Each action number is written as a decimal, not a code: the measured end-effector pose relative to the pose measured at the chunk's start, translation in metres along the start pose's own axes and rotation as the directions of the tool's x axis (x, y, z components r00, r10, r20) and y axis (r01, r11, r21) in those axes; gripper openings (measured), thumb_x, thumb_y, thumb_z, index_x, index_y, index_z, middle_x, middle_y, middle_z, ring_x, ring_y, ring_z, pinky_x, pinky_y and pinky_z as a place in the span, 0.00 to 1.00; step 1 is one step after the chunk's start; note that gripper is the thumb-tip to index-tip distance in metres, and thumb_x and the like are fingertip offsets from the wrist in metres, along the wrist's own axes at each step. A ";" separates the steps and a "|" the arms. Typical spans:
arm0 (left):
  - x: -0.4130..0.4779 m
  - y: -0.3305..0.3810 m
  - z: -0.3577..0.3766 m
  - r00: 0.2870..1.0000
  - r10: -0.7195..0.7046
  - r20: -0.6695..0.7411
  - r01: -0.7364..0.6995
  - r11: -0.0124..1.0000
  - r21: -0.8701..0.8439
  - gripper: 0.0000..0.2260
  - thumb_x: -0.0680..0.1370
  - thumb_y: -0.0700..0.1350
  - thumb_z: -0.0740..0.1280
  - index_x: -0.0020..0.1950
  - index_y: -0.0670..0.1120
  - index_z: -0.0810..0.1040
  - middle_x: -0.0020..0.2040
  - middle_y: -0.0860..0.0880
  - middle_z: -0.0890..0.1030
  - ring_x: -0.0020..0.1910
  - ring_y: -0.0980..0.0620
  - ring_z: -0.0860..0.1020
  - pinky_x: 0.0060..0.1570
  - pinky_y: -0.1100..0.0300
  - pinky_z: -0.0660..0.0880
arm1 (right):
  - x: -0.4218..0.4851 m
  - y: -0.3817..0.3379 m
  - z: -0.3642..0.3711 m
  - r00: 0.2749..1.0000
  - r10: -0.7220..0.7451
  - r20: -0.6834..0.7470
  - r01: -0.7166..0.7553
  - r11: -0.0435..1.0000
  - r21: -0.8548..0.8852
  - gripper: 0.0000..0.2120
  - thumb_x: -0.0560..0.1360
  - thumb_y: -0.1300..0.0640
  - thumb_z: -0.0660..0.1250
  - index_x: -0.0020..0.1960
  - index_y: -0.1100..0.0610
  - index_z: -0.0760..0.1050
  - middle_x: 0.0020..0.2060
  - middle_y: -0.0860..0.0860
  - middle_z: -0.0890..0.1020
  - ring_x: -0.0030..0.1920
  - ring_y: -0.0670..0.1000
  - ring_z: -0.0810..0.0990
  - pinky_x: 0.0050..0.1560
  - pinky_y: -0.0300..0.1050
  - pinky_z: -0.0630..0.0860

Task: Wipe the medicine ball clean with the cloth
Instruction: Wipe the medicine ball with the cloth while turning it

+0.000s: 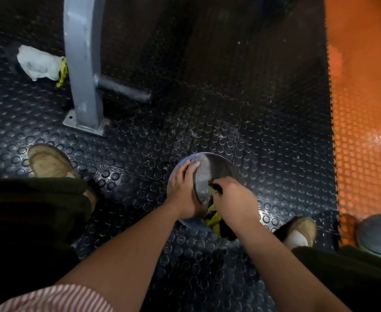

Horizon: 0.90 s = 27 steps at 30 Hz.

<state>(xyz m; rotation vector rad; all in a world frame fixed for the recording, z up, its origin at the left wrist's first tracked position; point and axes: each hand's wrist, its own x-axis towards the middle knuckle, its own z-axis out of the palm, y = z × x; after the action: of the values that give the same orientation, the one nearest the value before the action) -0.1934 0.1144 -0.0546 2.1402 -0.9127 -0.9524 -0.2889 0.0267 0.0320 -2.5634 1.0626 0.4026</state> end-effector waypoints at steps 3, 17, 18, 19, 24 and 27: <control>-0.003 -0.004 0.005 1.000 0.006 -0.018 -0.005 0.999 0.040 0.53 0.63 0.58 0.76 0.79 0.51 0.48 0.78 0.47 0.45 0.78 0.44 0.43 0.76 0.47 0.44 | 0.022 -0.006 0.000 1.000 0.005 -0.022 -0.006 0.999 -0.046 0.12 0.79 0.58 0.59 0.61 0.54 0.75 0.57 0.52 0.77 0.52 0.56 0.79 0.41 0.45 0.72; 0.002 0.005 -0.001 0.999 -0.015 -0.031 0.014 1.000 -0.026 0.49 0.60 0.59 0.67 0.78 0.50 0.53 0.78 0.47 0.49 0.77 0.46 0.48 0.75 0.50 0.47 | 0.018 -0.003 -0.002 0.997 -0.076 0.026 0.078 0.995 -0.057 0.14 0.80 0.59 0.56 0.64 0.52 0.72 0.53 0.53 0.74 0.51 0.58 0.79 0.39 0.45 0.67; 0.001 0.004 0.000 1.000 -0.005 -0.025 0.005 1.000 -0.018 0.49 0.61 0.59 0.69 0.78 0.50 0.52 0.78 0.47 0.49 0.77 0.46 0.47 0.75 0.49 0.47 | 0.016 -0.002 -0.002 0.997 -0.078 0.018 0.079 0.995 -0.054 0.15 0.80 0.59 0.57 0.64 0.52 0.72 0.53 0.52 0.74 0.50 0.58 0.79 0.38 0.45 0.67; 0.001 0.003 0.003 1.000 0.005 -0.023 -0.004 1.000 0.012 0.49 0.62 0.59 0.72 0.78 0.50 0.52 0.78 0.47 0.48 0.77 0.45 0.46 0.75 0.48 0.46 | 0.017 -0.003 -0.003 0.997 -0.076 0.017 0.077 0.995 -0.070 0.14 0.79 0.60 0.57 0.62 0.52 0.73 0.53 0.52 0.74 0.50 0.58 0.78 0.38 0.45 0.67; -0.002 0.003 0.007 1.000 -0.019 -0.020 0.021 0.995 0.097 0.61 0.58 0.61 0.80 0.79 0.51 0.46 0.78 0.47 0.45 0.78 0.46 0.44 0.76 0.46 0.46 | 0.062 -0.018 -0.015 0.996 0.050 0.077 -0.041 0.993 -0.107 0.14 0.78 0.64 0.57 0.59 0.56 0.76 0.55 0.54 0.77 0.52 0.57 0.78 0.40 0.46 0.70; -0.002 0.006 -0.001 0.998 -0.050 0.030 0.047 0.994 0.102 0.60 0.59 0.58 0.81 0.79 0.52 0.44 0.78 0.50 0.43 0.78 0.48 0.42 0.76 0.47 0.46 | 0.090 -0.030 -0.025 0.982 0.112 0.153 -0.098 0.991 -0.093 0.12 0.77 0.65 0.58 0.57 0.60 0.75 0.54 0.57 0.79 0.53 0.59 0.78 0.44 0.47 0.70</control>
<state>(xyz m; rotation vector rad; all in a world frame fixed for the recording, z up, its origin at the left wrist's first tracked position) -0.1958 0.1127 -0.0488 2.2469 -0.9475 -0.9868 -0.2029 -0.0197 0.0265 -2.5051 1.1480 0.6804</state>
